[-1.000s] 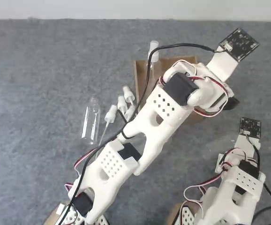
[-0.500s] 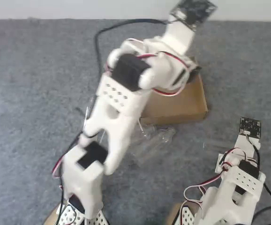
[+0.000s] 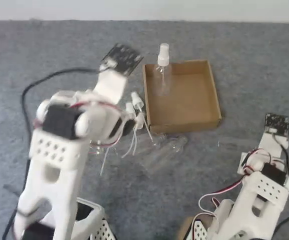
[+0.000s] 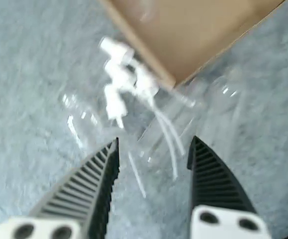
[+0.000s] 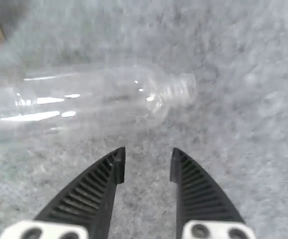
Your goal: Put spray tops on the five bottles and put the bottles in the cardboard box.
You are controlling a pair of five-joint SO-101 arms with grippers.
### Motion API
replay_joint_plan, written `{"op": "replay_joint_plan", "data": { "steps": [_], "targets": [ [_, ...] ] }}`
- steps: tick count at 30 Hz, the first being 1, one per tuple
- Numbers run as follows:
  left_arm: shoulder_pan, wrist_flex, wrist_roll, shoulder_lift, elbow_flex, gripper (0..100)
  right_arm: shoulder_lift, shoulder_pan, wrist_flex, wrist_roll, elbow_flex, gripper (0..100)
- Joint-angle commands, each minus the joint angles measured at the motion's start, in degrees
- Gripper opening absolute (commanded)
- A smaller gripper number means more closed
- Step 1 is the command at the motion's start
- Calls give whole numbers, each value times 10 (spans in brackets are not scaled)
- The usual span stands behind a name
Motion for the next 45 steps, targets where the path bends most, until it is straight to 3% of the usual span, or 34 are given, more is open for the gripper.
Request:
{"op": "replay_joint_plan", "data": {
  "steps": [1, 10, 17, 21, 24, 29, 35, 45],
  "targets": [
    [-42, -34, -13, -111, 126, 204, -11, -1, 45, -17, -91, 135],
    [-99, -175, -34, -196, 318, 204, -11, -3, 51, -82, -116, 135],
    [-113, -319, 29, -200, 476, 204, -1, -44, 114, -147, -172, 135],
    [-118, -398, 60, -200, 540, 204, 53, -77, 163, -229, -238, 138],
    [-120, -405, 60, -198, 545, 204, 100, -73, 162, -277, -248, 153],
    [-120, -405, 60, -197, 547, 204, 166, -92, 221, -346, -275, 289],
    [-120, -419, 60, -197, 563, 204, 231, -95, 271, -357, -331, 251],
    [-120, -432, 59, -199, 577, 204, 279, -85, 272, -473, -383, 252]
  ]
}}
